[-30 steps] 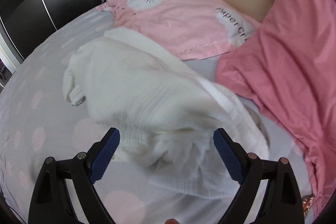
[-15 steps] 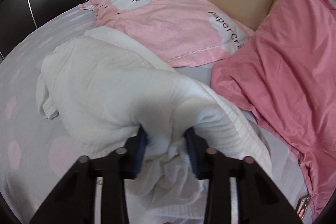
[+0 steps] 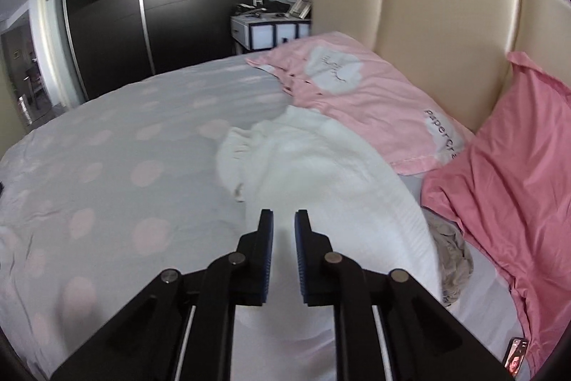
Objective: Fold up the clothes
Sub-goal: 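Reach the right tool to the white blanket and grasp its edge, then pull the white blanket toward the bed's open area with the right tool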
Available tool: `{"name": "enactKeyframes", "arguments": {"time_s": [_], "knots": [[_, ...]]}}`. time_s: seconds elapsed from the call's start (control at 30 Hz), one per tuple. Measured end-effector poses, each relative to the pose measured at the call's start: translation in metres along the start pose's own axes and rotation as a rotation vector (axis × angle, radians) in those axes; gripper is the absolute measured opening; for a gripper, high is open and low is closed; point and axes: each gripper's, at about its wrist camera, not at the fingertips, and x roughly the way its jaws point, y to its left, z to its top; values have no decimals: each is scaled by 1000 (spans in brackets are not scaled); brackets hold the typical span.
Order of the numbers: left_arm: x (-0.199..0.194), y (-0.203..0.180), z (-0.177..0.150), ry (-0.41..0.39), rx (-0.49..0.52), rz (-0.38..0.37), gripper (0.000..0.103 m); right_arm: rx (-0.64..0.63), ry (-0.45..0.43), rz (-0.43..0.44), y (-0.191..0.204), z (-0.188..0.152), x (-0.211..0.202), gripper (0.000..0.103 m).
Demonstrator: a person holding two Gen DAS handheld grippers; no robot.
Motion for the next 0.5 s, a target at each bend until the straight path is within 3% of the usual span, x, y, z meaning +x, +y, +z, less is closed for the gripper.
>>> {"name": "enactKeyframes", "arguments": {"time_s": [0.13,0.3,0.4,0.43,0.47,0.5], "knots": [[8,21,-16,27,-37,-22,87,9,3,12,7,-5,-12,19],[27,41,-39,79,-137,-72,87,50,20,4,3,-9,-15,20],[40,49,-48,109,-189,-74,87,69,92,58,-15,-5,1,37],[45,51,-48,115,-204,-78,87,73,123,67,-23,-4,9,53],[49,53,-49,121,-220,-82,87,76,155,77,-31,-3,18,62],[53,56,-50,127,-235,-85,87,80,186,86,-39,-2,26,62]]}}
